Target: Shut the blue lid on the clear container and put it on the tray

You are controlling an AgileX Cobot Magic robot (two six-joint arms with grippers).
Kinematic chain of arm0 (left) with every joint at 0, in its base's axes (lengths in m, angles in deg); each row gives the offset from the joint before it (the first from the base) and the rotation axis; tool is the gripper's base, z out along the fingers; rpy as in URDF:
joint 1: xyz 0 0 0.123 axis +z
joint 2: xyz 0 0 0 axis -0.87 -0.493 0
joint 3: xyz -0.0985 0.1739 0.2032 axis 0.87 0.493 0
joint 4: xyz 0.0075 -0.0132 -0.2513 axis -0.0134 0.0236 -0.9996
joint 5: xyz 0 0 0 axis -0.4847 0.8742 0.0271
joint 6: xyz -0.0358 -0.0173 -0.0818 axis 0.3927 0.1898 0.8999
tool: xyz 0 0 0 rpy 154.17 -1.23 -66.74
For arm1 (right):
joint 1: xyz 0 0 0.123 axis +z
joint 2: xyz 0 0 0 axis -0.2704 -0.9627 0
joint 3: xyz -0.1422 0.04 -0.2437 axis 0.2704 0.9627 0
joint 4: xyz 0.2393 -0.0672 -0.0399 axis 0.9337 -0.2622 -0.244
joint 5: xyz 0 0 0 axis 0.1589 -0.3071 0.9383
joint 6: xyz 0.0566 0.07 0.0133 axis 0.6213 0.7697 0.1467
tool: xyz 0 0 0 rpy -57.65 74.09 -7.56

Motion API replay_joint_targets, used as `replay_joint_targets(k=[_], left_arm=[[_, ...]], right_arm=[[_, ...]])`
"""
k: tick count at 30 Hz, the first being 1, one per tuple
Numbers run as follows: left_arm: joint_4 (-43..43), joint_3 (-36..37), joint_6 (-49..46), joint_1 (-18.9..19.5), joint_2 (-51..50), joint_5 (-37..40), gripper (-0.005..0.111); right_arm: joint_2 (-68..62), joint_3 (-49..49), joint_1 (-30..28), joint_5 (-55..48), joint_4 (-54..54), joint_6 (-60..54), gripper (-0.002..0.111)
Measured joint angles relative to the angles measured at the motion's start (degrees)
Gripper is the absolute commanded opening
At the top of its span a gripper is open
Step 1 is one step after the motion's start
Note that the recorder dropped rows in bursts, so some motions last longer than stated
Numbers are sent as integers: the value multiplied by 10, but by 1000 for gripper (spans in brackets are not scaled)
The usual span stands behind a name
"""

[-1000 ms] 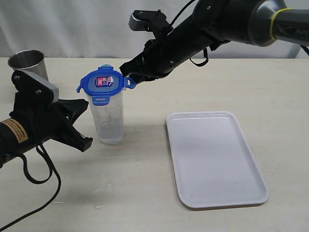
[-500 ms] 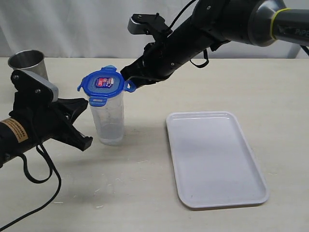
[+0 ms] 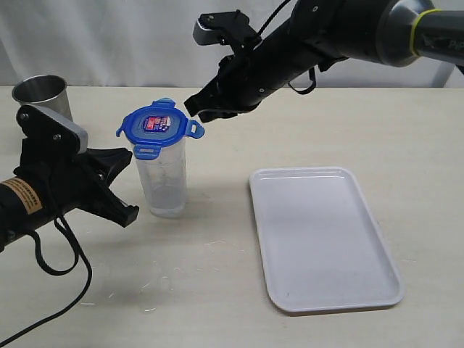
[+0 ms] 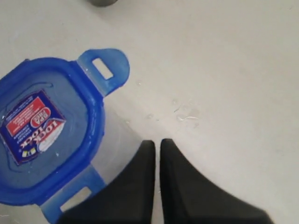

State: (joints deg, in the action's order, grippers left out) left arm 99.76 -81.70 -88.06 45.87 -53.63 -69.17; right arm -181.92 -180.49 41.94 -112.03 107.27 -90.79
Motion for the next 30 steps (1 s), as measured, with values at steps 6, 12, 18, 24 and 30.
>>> replay_joint_targets(k=[6,12,18,24,30], left_arm=[[0,0,0,0,0,4,0],[0,0,0,0,0,6,0],[0,0,0,0,0,11,0],[0,0,0,0,0,23,0],[31,0,0,0,0,36,6]], right_arm=[[50,-1,0,35,-53,34,4],[69,-3,22,-2,-2,3,4],[47,-3,67,-22,12,-10,4],[12,-5,72,-16,15,-7,4],[11,-5,72,-16,14,-7,4]])
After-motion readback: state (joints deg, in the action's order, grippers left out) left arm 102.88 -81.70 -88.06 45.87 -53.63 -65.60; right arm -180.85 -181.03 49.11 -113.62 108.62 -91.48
